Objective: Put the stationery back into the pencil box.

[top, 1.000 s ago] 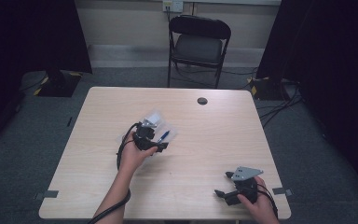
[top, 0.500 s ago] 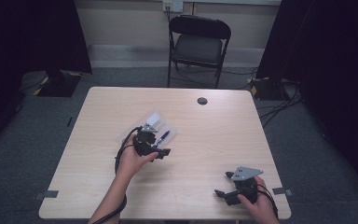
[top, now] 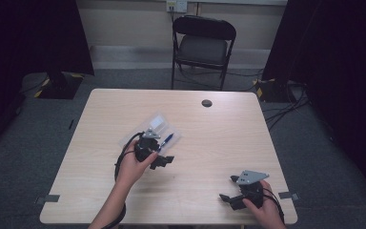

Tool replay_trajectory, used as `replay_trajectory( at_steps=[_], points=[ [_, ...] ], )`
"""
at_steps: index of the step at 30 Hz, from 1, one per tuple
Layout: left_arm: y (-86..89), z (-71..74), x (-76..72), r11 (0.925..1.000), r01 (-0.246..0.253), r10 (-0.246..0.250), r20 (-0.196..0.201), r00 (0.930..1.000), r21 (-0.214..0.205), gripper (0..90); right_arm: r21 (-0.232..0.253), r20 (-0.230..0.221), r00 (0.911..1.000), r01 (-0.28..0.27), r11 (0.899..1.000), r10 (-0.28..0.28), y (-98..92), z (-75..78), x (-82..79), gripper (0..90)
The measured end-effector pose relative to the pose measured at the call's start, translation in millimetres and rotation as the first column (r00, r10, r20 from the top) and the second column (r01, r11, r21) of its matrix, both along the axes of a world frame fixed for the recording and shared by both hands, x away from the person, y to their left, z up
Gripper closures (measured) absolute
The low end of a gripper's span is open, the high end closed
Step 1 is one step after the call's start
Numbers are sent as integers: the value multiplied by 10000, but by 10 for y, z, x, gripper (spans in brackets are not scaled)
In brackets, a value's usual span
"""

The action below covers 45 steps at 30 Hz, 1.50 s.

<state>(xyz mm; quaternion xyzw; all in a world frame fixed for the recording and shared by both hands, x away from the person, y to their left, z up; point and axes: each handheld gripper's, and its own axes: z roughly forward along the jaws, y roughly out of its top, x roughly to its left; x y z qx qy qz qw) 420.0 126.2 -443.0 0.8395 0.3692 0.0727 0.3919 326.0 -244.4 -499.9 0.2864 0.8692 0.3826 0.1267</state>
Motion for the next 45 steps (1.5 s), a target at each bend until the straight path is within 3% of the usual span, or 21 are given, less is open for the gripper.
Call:
replay_trajectory(
  at_steps=[6,7,17,20,22,27,30,32,34,35,37,38,45],
  points=[
    [33,39,-72,9998,73,-73,0,10000,-166,176,-6,3,10000,-8,10000,8,-1,0,0,156],
    [58,51,-97,9998,200,-200,34,9998,-4,176,-8,5,10000,-13,10000,13,-1,0,1,156],
    [126,41,-195,9997,221,-221,40,9997,64,178,-2,2,10000,-4,10000,4,0,0,0,156],
    [137,33,-219,9997,180,-179,39,9998,-170,179,-2,1,10000,-2,10000,2,0,0,0,156],
    [163,47,-241,9996,285,-285,76,9996,31,179,0,2,10000,-4,10000,4,0,0,0,156],
    [212,72,-300,9995,255,-252,138,9996,-184,181,-2,3,10000,-2,10000,2,0,0,0,156],
    [258,68,-316,9994,354,-353,119,9993,-8,181,-4,3,10000,-4,10000,4,0,0,0,156],
    [273,48,-337,9997,145,-144,92,9999,-175,181,-1,1,10000,-1,10000,1,0,0,0,156],
    [299,51,-340,9997,239,-239,86,9997,37,181,-1,2,10000,0,10000,0,0,0,0,156],
    [317,34,-364,9996,82,-82,23,10000,-252,182,-3,4,10000,-2,10000,2,0,0,0,156],
    [352,33,-377,9998,186,-185,90,9998,-71,181,-4,5,10000,-5,10000,5,0,0,0,156],
    [356,28,-389,9997,98,-96,90,9999,-217,181,-6,5,10000,-5,10000,5,0,0,0,156],
    [463,52,-439,10000,37,-37,64,10000,-76,181,-2,2,10000,-2,10000,2,0,0,0,156]
  ],
)
